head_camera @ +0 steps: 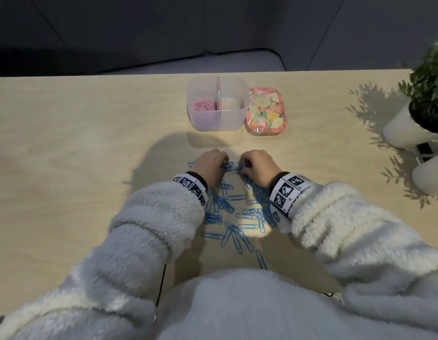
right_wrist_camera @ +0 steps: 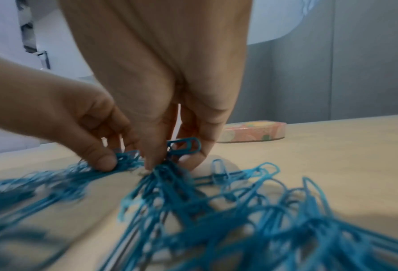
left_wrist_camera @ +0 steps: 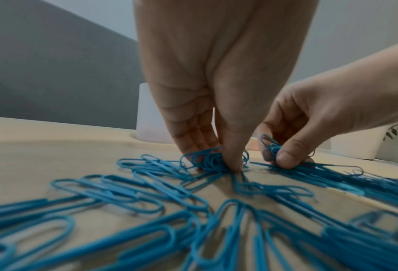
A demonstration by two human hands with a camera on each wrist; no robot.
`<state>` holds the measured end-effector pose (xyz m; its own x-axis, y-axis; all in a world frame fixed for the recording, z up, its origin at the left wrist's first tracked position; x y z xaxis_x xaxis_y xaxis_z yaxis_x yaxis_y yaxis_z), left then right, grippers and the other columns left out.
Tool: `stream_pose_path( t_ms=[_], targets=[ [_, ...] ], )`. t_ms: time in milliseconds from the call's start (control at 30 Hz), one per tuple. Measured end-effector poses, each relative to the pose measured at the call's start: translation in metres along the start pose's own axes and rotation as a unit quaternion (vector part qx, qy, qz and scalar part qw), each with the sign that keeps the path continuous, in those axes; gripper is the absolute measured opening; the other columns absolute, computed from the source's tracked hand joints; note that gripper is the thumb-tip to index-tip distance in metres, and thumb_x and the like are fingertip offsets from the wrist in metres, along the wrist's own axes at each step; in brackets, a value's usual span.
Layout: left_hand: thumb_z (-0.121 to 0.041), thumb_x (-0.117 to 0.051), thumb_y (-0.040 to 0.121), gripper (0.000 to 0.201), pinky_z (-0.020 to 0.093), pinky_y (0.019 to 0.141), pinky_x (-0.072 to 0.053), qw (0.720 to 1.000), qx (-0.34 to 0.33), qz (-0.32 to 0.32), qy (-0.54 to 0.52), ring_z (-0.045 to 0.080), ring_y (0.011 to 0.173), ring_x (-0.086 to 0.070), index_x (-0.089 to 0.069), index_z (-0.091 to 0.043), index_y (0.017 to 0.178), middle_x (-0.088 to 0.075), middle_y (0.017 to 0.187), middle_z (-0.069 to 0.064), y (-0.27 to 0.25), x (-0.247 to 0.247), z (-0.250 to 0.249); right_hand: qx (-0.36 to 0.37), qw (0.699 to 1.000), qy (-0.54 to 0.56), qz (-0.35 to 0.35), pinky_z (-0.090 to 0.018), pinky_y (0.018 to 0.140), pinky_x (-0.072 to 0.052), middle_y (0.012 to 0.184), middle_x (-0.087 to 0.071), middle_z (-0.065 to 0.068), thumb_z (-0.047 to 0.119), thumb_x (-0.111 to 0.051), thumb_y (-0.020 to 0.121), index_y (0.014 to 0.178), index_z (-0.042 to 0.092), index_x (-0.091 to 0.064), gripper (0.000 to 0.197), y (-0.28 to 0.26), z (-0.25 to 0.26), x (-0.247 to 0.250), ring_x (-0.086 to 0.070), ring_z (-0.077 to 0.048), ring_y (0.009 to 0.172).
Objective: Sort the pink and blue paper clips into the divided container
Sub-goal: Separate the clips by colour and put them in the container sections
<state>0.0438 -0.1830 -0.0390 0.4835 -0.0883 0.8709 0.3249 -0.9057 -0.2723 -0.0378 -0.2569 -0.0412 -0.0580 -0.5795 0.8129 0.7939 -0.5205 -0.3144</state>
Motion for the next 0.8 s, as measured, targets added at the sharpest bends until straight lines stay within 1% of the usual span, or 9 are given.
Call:
stream_pose_path(
  t_ms=[67, 167, 333, 433, 500, 567, 633, 667, 800],
  targets=[
    [-0.011, -0.054, 0.087, 0.032, 0.037, 0.091, -0.04, 1.0, 0.003, 0.004, 0.001, 0.034, 0.11, -0.053, -0.059, -0.008, 0.118, -0.057, 0.116, 0.017, -0.001, 0.002, 0.003, -0.033, 0.995, 0.098, -0.009, -0.027, 0.074, -0.05, 0.087, -0.067, -0.013, -0.001, -0.068, 0.074, 0.062, 0.016, -0.056, 0.023, 0.005, -0.006, 0.011, -0.063, -0.027, 0.081],
    [-0.013, -0.051, 0.089, 0.029, 0.039, 0.09, -0.04, 1.0, 0.0, 0.005, 0.018, 0.034, 0.11, -0.054, -0.061, -0.01, 0.116, -0.059, 0.115, 0.016, -0.002, 0.004, 0.007, -0.061, 0.969, 0.239, -0.019, -0.014, 0.04, -0.045, 0.062, -0.052, -0.007, -0.008, -0.066, 0.077, 0.056, 0.014, -0.04, 0.04, 0.018, -0.006, 0.038, -0.054, -0.002, 0.04],
    [-0.016, -0.047, 0.092, 0.027, 0.039, 0.088, -0.042, 0.997, -0.012, 0.004, 0.076, 0.031, 0.109, -0.057, -0.061, -0.014, 0.115, -0.063, 0.115, 0.011, -0.003, 0.007, 0.007, -0.07, 0.951, 0.285, -0.1, -0.015, 0.035, -0.042, 0.06, -0.05, -0.004, -0.006, -0.068, 0.076, 0.071, 0.004, -0.053, 0.019, 0.065, 0.014, 0.105, -0.047, 0.0, 0.029],
    [-0.016, -0.049, 0.091, 0.026, 0.038, 0.085, -0.043, 0.999, -0.013, -0.001, 0.029, 0.034, 0.107, -0.056, -0.063, -0.01, 0.112, -0.064, 0.113, 0.015, -0.002, 0.012, 0.005, -0.087, 0.945, 0.287, -0.133, -0.023, 0.044, -0.054, 0.063, -0.056, -0.006, -0.006, -0.069, 0.075, 0.062, 0.01, -0.052, 0.026, 0.091, 0.027, 0.125, -0.052, -0.006, 0.034],
    [-0.015, -0.051, 0.089, 0.025, 0.036, 0.082, -0.043, 1.0, -0.018, -0.015, -0.008, 0.033, 0.105, -0.057, -0.064, -0.008, 0.11, -0.064, 0.111, 0.017, -0.001, 0.02, 0.002, -0.1, 0.955, 0.249, -0.127, -0.033, 0.061, -0.059, 0.073, -0.061, -0.012, -0.002, -0.07, 0.075, 0.063, 0.01, -0.054, 0.024, 0.1, 0.035, 0.127, -0.059, -0.016, 0.047],
    [-0.014, -0.053, 0.089, 0.022, 0.032, 0.077, -0.042, 0.998, -0.028, -0.039, -0.05, 0.032, 0.1, -0.058, -0.065, -0.006, 0.107, -0.065, 0.108, 0.017, 0.001, 0.034, -0.003, -0.107, 0.971, 0.189, -0.104, -0.039, 0.08, -0.058, 0.09, -0.065, -0.016, 0.002, -0.07, 0.077, 0.08, 0.005, -0.065, 0.007, 0.102, 0.041, 0.124, -0.067, -0.027, 0.073],
    [-0.013, -0.056, 0.088, 0.019, 0.027, 0.076, -0.042, 0.99, -0.041, -0.067, -0.115, 0.03, 0.094, -0.062, -0.067, -0.004, 0.101, -0.068, 0.103, 0.017, 0.008, 0.05, -0.009, -0.105, 0.977, 0.154, -0.1, -0.038, 0.093, -0.053, 0.11, -0.066, -0.017, 0.002, -0.063, 0.082, 0.102, 0.002, -0.067, 0.02, 0.104, 0.04, 0.121, -0.065, -0.028, 0.097],
    [-0.011, -0.058, 0.087, 0.018, 0.027, 0.079, -0.044, 0.985, -0.04, -0.082, -0.147, 0.03, 0.092, -0.063, -0.068, -0.003, 0.1, -0.068, 0.102, 0.017, 0.013, 0.06, -0.011, -0.101, 0.975, 0.168, -0.105, -0.038, 0.096, -0.051, 0.114, -0.066, -0.017, 0.001, -0.058, 0.084, 0.104, 0.002, -0.067, 0.022, 0.102, 0.04, 0.121, -0.063, -0.026, 0.097],
    [-0.01, -0.059, 0.085, 0.017, 0.036, 0.087, -0.048, 0.965, -0.012, -0.157, -0.209, 0.028, 0.089, -0.06, -0.067, 0.0, 0.097, -0.068, 0.098, 0.02, 0.038, 0.098, -0.016, -0.102, 0.939, 0.279, -0.175, -0.046, 0.094, -0.052, 0.095, -0.071, -0.014, 0.009, -0.055, 0.074, 0.064, 0.024, -0.064, 0.019, 0.081, 0.009, 0.123, -0.065, -0.029, 0.09]
  ],
)
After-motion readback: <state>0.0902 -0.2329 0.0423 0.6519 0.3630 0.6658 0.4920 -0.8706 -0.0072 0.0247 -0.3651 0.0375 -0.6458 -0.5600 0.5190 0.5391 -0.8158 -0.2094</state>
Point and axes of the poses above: each hand's wrist, its own y-axis towards the middle knuckle, its own x-axis out of the back of the hand, z = x × y, the point moved 8 cm from there along y, towards the middle knuckle
